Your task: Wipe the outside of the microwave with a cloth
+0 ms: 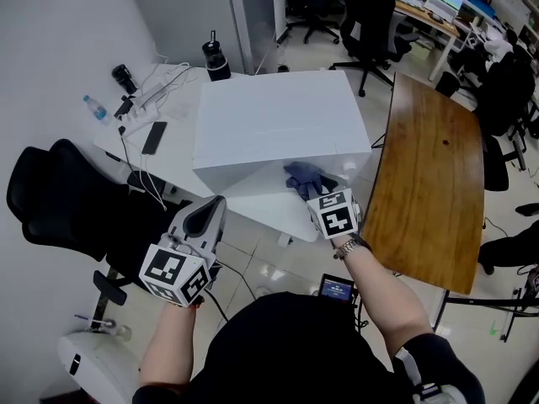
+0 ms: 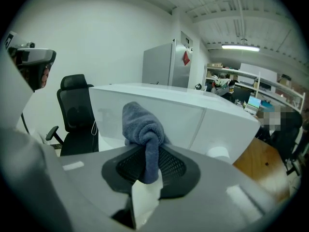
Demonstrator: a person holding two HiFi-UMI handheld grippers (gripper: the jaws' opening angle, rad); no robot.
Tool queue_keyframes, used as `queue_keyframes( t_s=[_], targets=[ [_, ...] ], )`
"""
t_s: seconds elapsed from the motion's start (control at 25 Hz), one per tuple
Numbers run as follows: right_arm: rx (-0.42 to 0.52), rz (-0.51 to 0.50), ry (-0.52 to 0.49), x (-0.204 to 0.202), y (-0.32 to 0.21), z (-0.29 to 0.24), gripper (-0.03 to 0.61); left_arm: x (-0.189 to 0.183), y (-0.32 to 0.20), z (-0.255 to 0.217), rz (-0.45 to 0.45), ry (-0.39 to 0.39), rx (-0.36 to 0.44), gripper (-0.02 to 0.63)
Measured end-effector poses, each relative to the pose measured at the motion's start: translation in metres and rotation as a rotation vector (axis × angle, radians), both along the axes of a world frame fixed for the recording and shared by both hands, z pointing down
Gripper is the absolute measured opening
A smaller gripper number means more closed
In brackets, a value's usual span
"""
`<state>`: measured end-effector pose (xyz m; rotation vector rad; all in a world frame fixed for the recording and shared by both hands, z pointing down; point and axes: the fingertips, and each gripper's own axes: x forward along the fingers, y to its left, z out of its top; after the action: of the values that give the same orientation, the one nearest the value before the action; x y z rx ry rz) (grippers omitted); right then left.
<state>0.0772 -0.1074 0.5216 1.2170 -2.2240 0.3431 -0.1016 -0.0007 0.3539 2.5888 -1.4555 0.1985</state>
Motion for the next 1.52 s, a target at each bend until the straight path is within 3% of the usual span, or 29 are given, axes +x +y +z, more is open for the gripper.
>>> queue_keyframes(
  t_s=[1.04, 1.52],
  targets=[
    [0.016, 0.096, -0.012, 0.134, 0.002, -0.008, 0.072, 0.098, 0.023, -0.004, -0.005, -0.019, 0.007, 0.005],
    [0.079, 0.058, -0.059, 0.155, 0.019, -0.047, 0.073, 0.133, 0.041, -0.007, -0.014, -0.014, 0.021, 0.005]
  ],
)
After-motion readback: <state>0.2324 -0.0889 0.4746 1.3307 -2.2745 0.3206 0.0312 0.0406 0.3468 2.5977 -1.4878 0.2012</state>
